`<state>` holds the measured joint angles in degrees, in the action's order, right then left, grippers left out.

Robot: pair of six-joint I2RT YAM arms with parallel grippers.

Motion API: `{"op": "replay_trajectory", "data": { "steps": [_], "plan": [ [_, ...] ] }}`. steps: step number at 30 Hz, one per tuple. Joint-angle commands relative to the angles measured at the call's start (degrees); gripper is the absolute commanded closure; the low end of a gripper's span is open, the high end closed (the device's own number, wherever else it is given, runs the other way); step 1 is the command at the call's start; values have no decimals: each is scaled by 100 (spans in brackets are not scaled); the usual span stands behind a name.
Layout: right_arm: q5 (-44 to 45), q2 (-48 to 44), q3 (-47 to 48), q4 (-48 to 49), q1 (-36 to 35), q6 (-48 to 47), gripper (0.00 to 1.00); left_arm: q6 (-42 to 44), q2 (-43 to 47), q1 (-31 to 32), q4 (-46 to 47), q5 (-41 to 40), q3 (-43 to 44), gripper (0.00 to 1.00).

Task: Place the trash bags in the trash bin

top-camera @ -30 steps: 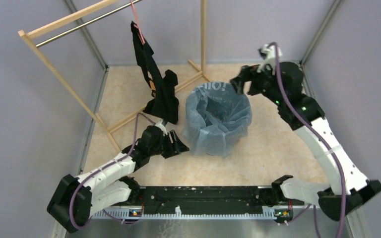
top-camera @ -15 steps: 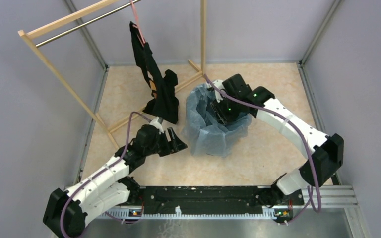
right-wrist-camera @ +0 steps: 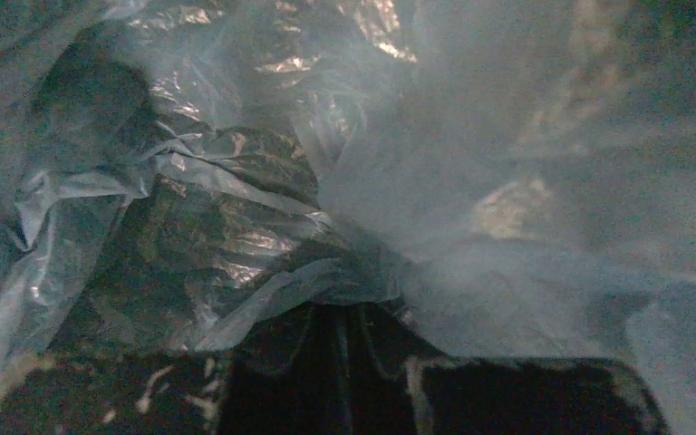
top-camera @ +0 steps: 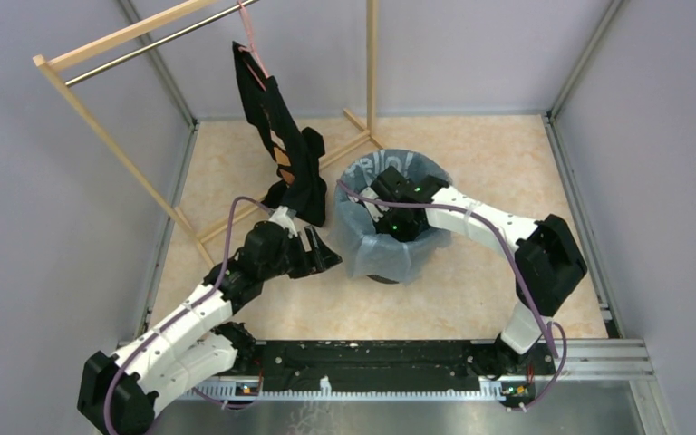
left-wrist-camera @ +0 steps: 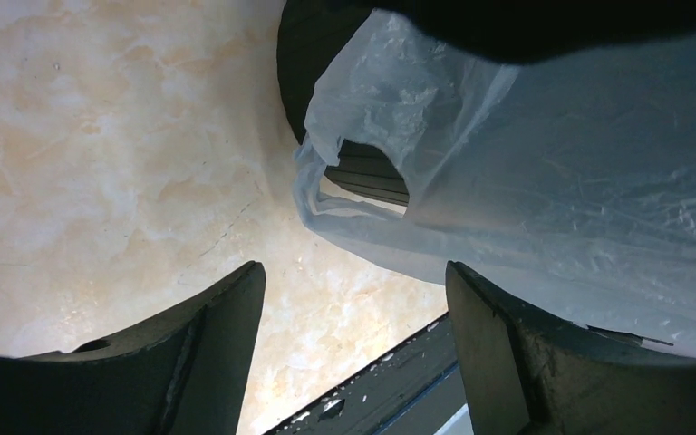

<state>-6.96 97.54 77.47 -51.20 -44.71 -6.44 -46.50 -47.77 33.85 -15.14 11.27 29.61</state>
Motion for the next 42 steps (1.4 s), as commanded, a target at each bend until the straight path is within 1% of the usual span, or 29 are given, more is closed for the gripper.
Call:
{"op": "replay_trajectory", "data": {
  "steps": [1, 5, 6, 11, 13, 16, 18, 22, 26, 29, 32, 36, 38, 40, 42],
  "plan": [
    [12, 31, -289, 488, -10, -37, 89, 153, 19, 20, -28, -57, 259, 21],
    [-285, -77, -825, 960, 113, 99, 88, 154, -86, 24, 10, 75, 309, 21],
    [-375, -118, -972, 1124, 143, 132, 86, 158, -98, 20, 42, 96, 309, 21],
    [-581, -74, -1477, 1836, 248, 263, 70, 147, -218, 19, 194, 246, 306, 21],
    [-598, 73, -1480, 2001, 293, 343, 68, 143, -291, 18, 217, 299, 336, 21],
    [-575, 191, -1321, 1943, 302, 424, 66, 139, -334, 19, 221, 390, 378, 21],
    [-541, 24, -1271, 1918, 297, 485, 65, 133, -299, 20, 193, 403, 391, 21],
    [-410, -535, -1043, 1627, 288, 597, 53, 177, -171, 24, 86, 327, 371, 21],
    [-110, -958, -616, 1140, 288, 824, 50, 288, -129, 20, -35, 219, 345, 20],
    [23, -1142, -415, 912, 288, 890, 44, 366, -107, 19, -142, 188, 361, 19],
    [16, -1299, -351, 870, 287, 968, 40, 384, -24, 25, -270, 148, 382, 19],
    [21, -1487, -250, 880, 288, 1139, 37, 404, 138, 20, -401, 126, 393, 18],
    [-28, -1604, -256, 1004, 290, 1159, 34, 410, 206, 17, -471, 100, 394, 18],
    [-86, -1617, -300, 1062, 291, 1142, 29, 409, 260, 18, -506, 86, 398, 18],
    [-110, -1479, -326, 1014, 288, 1100, 29, 408, 342, 19, -508, 135, 436, 18]
  ]
}}
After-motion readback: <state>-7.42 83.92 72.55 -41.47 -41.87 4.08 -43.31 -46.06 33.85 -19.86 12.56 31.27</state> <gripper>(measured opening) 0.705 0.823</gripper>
